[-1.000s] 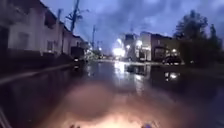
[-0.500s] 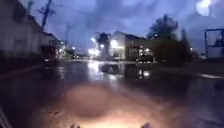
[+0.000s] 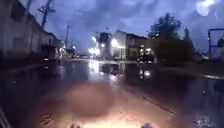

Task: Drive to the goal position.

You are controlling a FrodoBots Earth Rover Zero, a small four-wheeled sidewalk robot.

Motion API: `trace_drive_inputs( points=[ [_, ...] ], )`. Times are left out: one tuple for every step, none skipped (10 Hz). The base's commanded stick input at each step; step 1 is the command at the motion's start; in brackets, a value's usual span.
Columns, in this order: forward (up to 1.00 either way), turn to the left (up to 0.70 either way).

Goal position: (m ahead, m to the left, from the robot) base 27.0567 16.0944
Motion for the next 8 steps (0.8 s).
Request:
trace_drive_inputs(
  points=[
    [0.5, 0.0],
    [0.5, 0.0],
    [0.5, 0.0],
    [0.5, 0.0],
    [0.5, 0.0],
    [0.5, 0.0],
    [0.5, 0.0],
    [0.5, 0.0]
  ],
)
